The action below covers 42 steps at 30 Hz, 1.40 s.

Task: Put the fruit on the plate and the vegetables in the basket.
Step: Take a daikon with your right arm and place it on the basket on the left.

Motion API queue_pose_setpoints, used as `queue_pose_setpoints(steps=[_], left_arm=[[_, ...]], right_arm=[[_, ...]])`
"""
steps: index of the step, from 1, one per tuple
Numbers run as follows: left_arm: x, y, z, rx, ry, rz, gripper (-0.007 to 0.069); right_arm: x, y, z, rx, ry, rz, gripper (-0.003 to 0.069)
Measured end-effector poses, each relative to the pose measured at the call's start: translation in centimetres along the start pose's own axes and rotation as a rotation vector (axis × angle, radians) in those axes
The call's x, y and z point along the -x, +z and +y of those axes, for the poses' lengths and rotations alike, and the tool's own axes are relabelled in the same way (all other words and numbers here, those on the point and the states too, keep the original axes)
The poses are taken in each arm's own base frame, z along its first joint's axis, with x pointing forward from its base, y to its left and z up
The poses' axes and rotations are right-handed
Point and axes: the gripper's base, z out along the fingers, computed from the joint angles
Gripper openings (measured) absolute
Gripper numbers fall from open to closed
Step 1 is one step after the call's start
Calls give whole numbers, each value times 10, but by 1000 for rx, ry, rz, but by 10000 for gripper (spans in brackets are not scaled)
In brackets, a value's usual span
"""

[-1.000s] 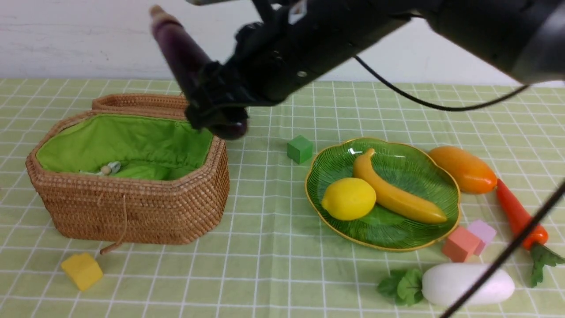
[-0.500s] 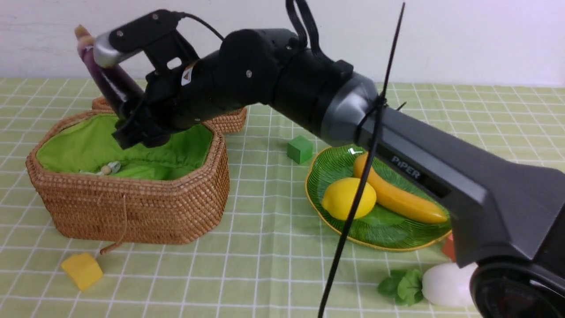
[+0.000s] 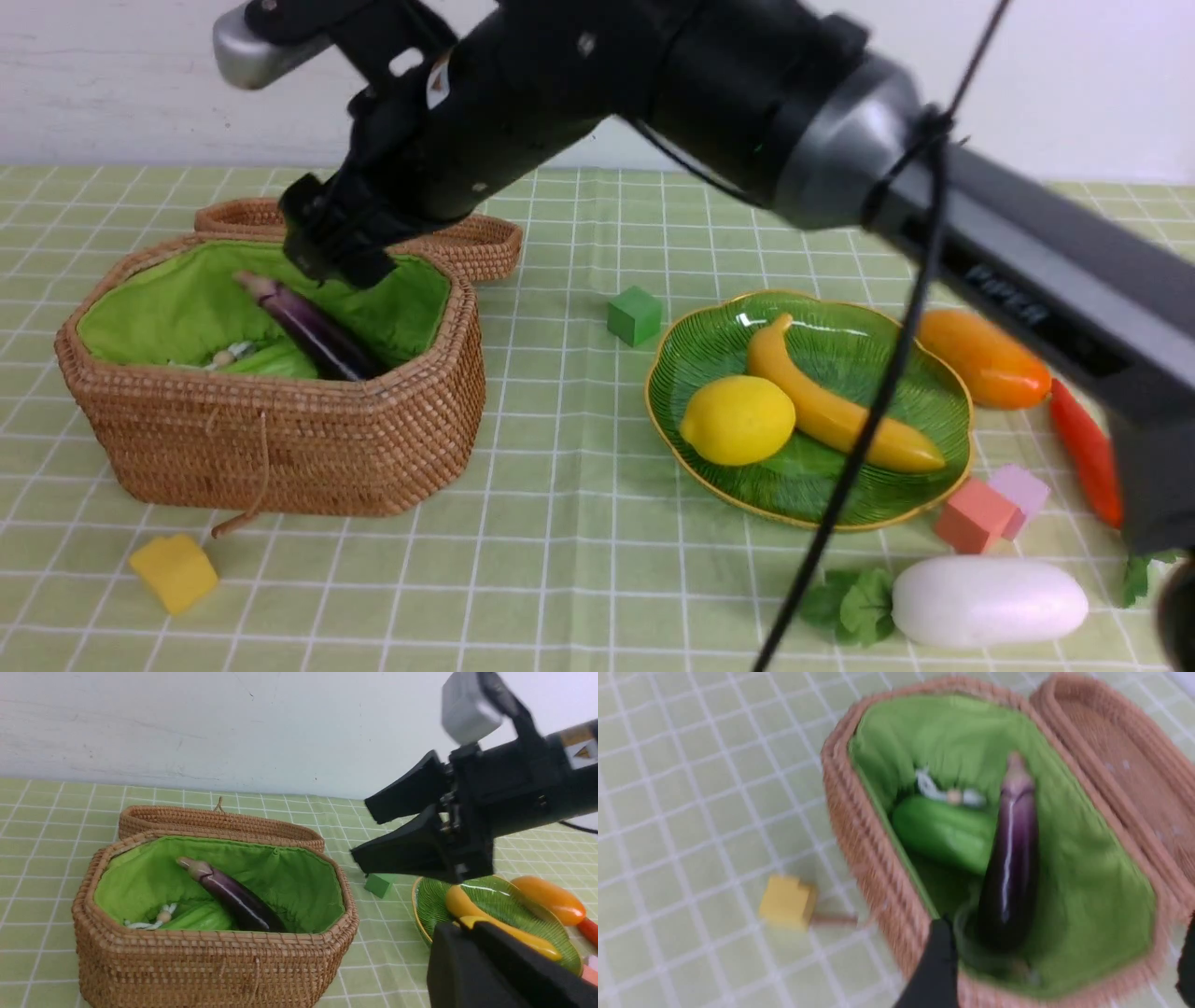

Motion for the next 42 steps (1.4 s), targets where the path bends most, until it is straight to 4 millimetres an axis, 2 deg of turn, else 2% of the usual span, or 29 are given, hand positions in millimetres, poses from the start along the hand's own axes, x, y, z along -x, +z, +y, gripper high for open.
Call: queue_pose_setpoints(steps=[3,5,6,10,13,17,19,21,23,24,28,29,32,35,40,42], left_arm=[[-2,0,-4,-40,6,19,26],[-3,0,-8,-89,25,30,26],[-3,-1,-9,-105,28,36,26],[-9,-2,-19,-209,37,97,26],[-13,-5,-26,-289,42,142,26],[-16,-7,-32,-362,48,171,26],[-17,-8,-34,-394,51,180,26],[-17,-9,-36,-410,58,183,26],[-17,-9,-36,-418,64,183,28],[-17,-9,-36,-418,65,183,28],[-17,-9,-36,-421,69,181,29],[-17,-9,-36,-421,70,180,29],[-17,-9,-36,-421,69,181,29],[-17,-9,-37,-423,67,182,29],[-17,-10,-37,-428,58,185,34],[-18,-10,-37,-430,55,188,36]], right_arm=[[1,-38,1,-34,21,80,463],[2,-66,1,-69,27,117,323],[3,-72,2,-76,27,113,295],[8,-110,3,-115,46,76,24],[7,-130,6,-127,60,61,-15],[-10,-152,10,-154,65,102,-15],[-30,-159,11,-176,56,168,-15],[-54,-160,13,-195,45,249,-13],[-89,-157,16,-206,35,362,-10],[-92,-154,16,-205,35,378,-10],[-164,-137,11,-186,62,616,19],[-176,-134,7,-183,66,654,31],[-216,-127,-9,-158,56,780,104],[-244,-124,-23,-120,-9,825,248],[-270,-117,-42,-132,-85,774,487],[-275,-115,-46,-138,-95,765,547]])
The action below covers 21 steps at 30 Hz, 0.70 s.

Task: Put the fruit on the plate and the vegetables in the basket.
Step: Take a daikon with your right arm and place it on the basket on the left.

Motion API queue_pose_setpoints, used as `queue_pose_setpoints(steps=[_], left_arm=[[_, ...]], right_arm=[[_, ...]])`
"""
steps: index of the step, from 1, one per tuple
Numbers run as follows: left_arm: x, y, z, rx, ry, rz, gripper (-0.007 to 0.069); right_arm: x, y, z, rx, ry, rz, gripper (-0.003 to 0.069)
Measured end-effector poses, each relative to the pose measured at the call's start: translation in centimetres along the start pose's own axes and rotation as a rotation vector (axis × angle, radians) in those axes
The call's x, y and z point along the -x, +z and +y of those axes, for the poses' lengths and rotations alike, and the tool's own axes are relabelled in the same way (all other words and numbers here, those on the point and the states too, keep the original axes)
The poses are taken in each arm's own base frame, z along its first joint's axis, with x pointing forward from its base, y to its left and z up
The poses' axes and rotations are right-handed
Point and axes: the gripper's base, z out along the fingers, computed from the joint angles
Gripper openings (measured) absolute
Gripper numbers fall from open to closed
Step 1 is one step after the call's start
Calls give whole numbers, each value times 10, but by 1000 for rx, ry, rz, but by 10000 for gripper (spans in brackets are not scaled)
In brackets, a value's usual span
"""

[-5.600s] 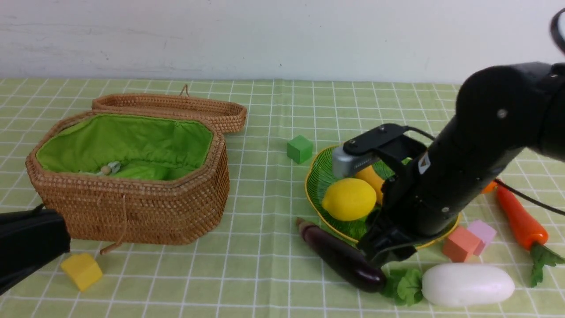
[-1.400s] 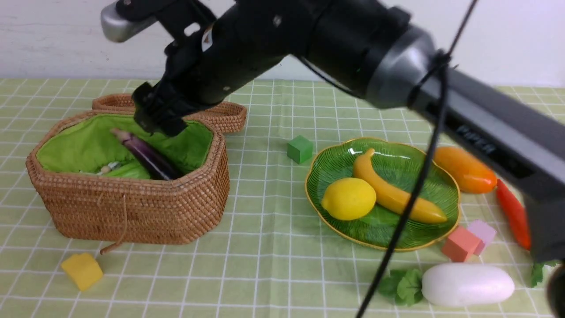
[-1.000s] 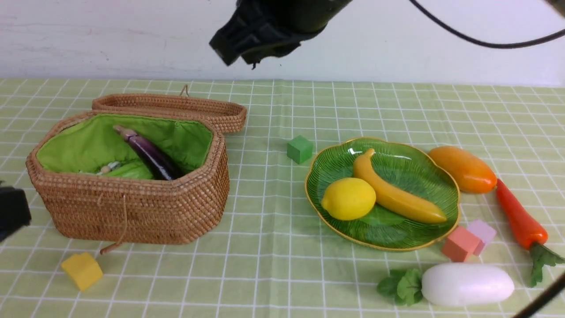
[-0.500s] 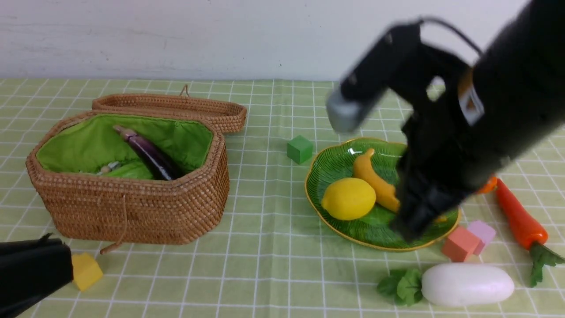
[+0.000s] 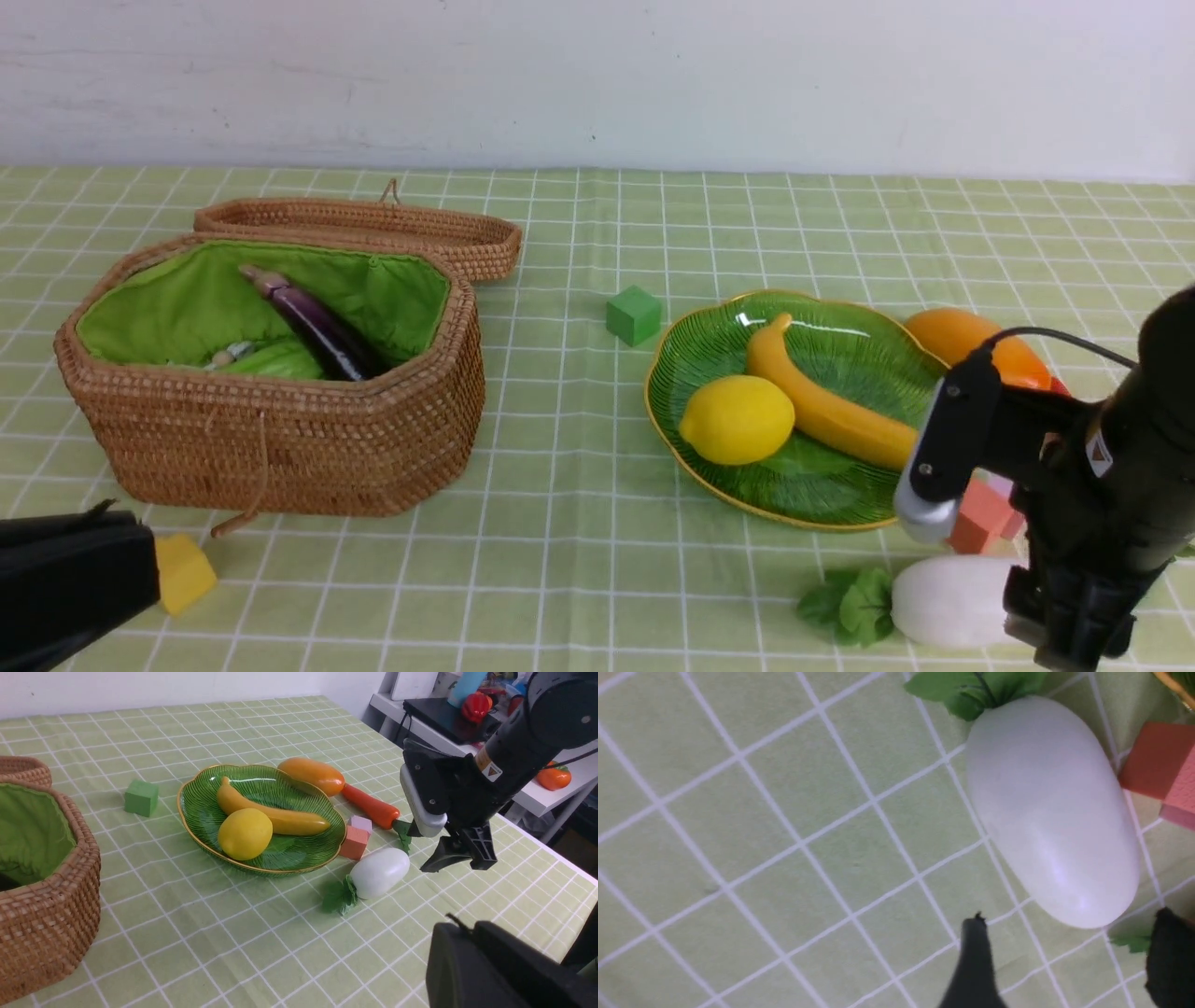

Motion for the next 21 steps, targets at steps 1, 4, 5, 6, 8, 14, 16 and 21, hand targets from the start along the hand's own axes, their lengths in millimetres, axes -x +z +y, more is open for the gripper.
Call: queue_pose_setpoints(steps=[1,4,5,6,8,14,16,21], left_arm=[[0,0,0,1,0,4,36],[-1,0,0,2,-1,10,39],[-1,0,0,2,-1,11,39],[-1,0,0,1,-2,14,39],[-2,0,0,0,-6,18,39],[-3,0,-1,-10,55,35,39],[-4,0,-2,-24,72,38,39],[-4,0,-4,-51,114,44,39]], right_arm=[[0,5,-2,-7,-11,-7,587],[4,16,-6,-15,-40,-22,636],[4,18,-6,-13,-43,-19,637],[6,23,-7,-8,-54,-15,636],[8,33,-8,2,-77,7,623],[11,61,-12,5,-149,77,575],[12,65,-13,-2,-163,78,573],[14,70,-14,-6,-171,73,572]])
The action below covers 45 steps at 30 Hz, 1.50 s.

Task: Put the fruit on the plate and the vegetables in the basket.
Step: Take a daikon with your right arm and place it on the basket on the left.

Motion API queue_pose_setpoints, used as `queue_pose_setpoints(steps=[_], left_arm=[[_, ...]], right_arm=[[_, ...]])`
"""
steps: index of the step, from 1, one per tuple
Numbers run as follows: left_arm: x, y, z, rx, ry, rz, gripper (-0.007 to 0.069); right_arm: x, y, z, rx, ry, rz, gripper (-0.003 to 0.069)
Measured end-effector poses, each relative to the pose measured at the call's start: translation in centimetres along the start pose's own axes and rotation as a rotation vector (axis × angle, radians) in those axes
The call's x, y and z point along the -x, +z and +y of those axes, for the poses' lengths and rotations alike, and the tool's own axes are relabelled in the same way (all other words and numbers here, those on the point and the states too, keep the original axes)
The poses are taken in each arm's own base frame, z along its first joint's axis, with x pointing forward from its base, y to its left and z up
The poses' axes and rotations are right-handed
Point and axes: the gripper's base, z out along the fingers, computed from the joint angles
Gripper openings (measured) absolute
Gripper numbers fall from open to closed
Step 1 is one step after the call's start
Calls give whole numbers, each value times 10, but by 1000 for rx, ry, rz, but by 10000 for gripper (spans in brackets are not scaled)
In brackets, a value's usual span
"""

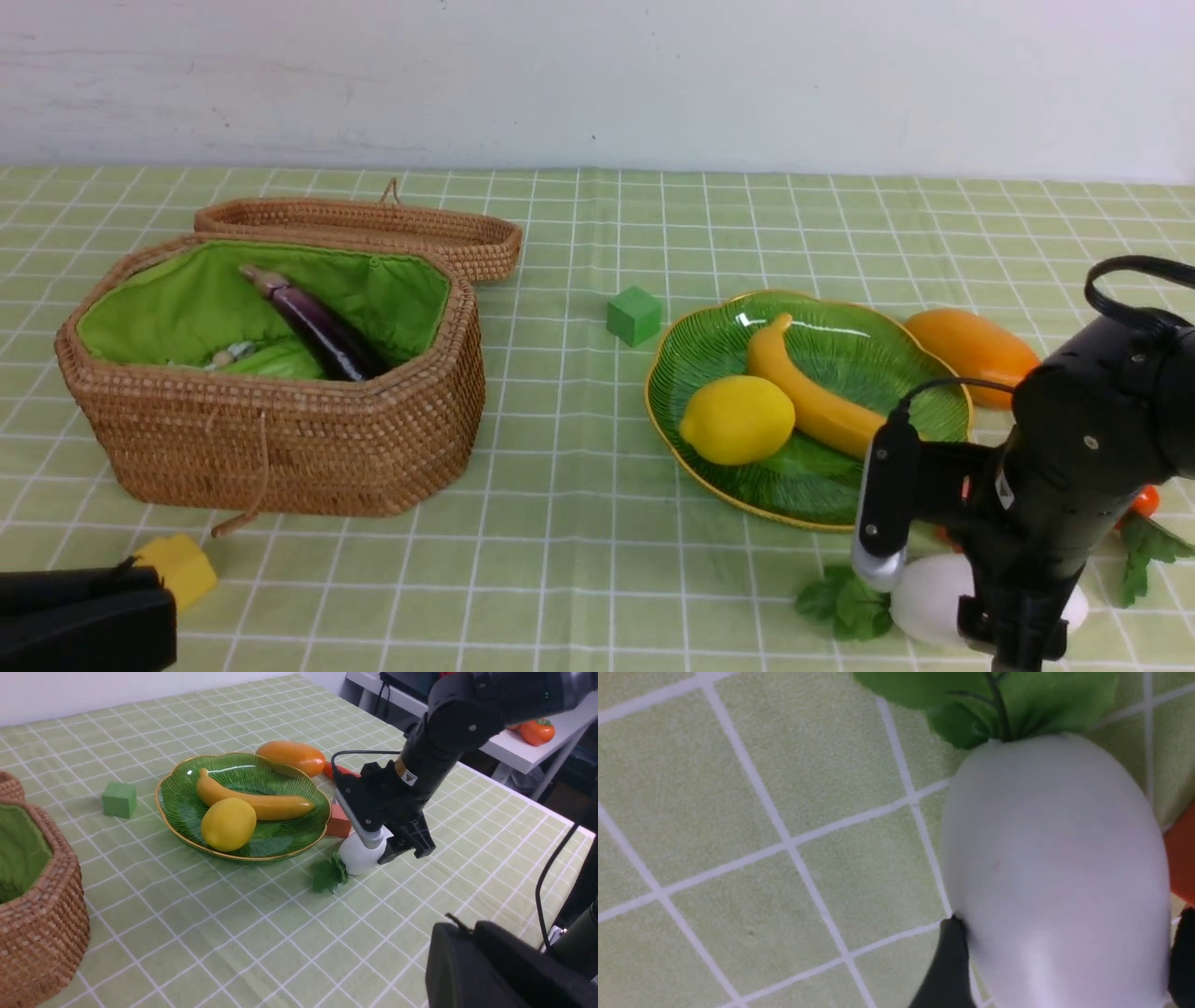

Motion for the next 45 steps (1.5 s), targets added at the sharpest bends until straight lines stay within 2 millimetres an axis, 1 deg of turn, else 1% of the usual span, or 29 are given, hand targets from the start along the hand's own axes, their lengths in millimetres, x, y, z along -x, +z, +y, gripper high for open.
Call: queue_pose_setpoints(steps=[8,13,16,39,42,45], left_arm=[[-1,0,-2,-21,21,10,40],[-1,0,-2,-22,21,10,45],[-1,0,-2,-22,21,10,48],[-1,0,-2,-26,16,10,60],[-1,0,-2,-26,16,10,61],[-1,0,-2,-26,16,10,64]], right_arm=[[5,18,1,35,8,3,571],[6,22,1,45,10,5,553],[7,22,1,45,12,4,537],[5,22,4,76,26,21,537],[3,17,6,93,36,32,537],[3,2,6,115,73,17,537]])
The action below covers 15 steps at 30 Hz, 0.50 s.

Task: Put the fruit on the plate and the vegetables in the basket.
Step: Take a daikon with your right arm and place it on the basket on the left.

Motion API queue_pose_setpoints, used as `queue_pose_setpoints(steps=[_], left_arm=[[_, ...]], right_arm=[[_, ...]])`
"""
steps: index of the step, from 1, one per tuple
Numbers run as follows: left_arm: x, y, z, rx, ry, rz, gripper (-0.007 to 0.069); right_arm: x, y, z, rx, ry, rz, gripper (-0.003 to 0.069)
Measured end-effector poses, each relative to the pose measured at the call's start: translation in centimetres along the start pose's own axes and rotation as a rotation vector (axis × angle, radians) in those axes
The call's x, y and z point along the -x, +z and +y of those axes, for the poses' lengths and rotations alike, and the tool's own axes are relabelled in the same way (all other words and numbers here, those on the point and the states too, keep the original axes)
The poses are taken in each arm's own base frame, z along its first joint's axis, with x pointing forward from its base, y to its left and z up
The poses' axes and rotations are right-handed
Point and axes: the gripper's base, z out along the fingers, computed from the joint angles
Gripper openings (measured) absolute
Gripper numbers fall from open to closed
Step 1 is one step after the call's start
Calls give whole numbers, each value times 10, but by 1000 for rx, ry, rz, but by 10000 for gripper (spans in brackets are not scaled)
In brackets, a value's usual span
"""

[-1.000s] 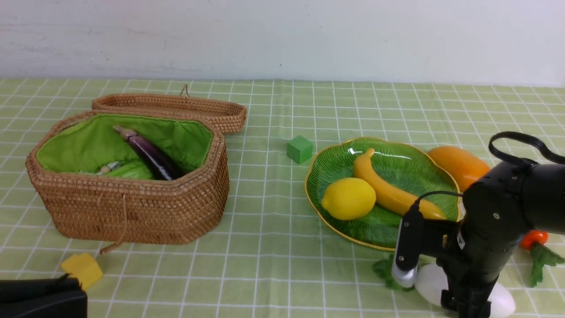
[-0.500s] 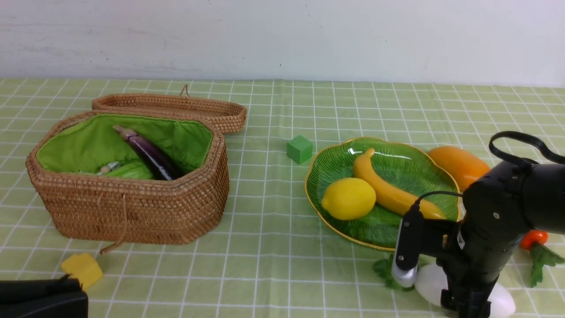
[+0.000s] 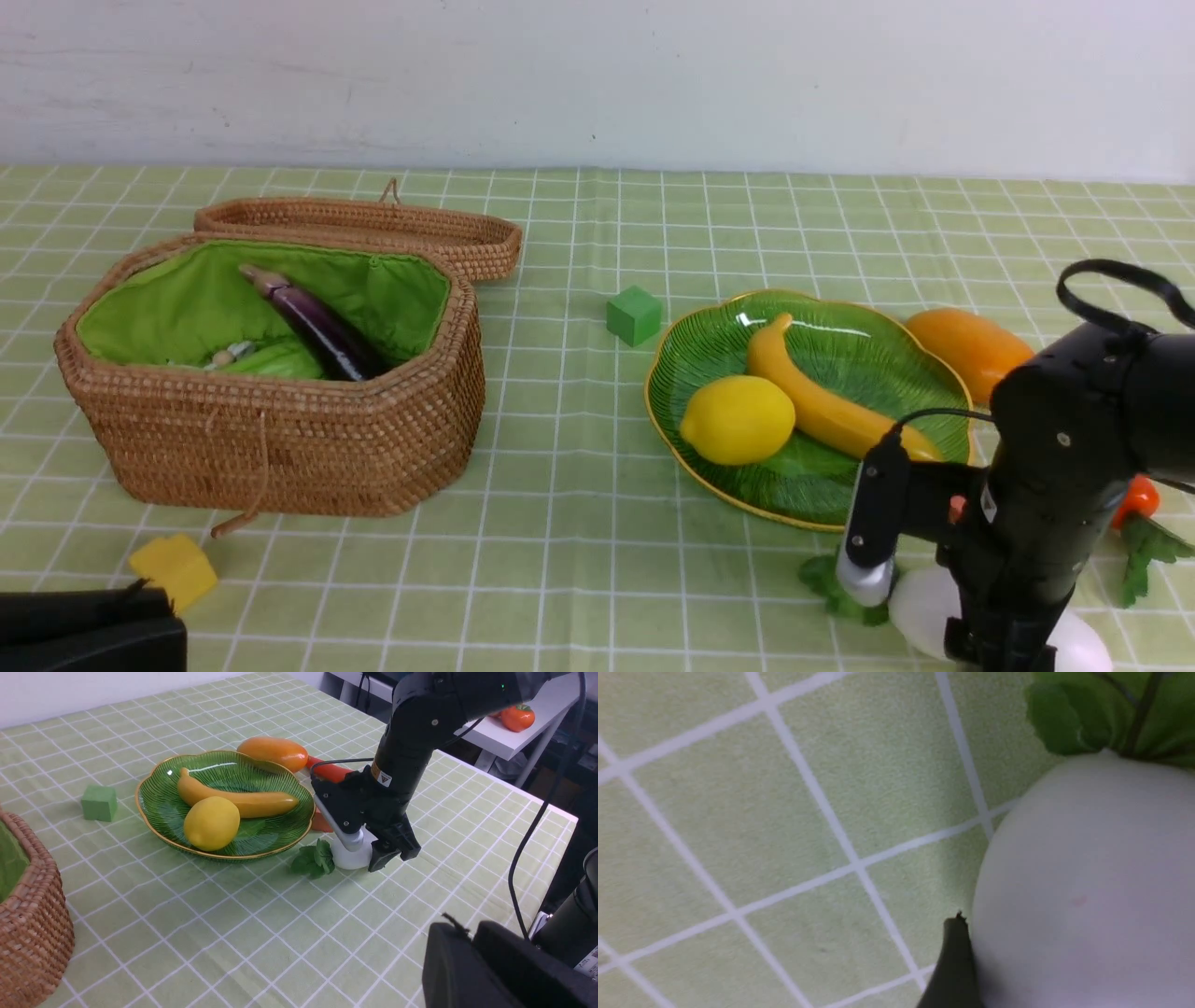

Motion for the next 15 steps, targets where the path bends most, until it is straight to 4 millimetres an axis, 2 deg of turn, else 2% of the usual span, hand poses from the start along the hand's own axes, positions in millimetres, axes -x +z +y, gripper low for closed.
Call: queue_pose_setpoints(steps=[1,3,10,15], left_arm=[[0,0,0,0,0,0,64],[0,0,0,1,1,0,67],[0,0,0,3,4,-4,71],[1,0,2,27,33,-12,74]], right_arm=[[0,-1,0,2,3,-1,537],[-1,-20,3,37,42,-22,537],[-1,-62,13,137,185,-78,537],[8,-90,14,181,270,-162,537]])
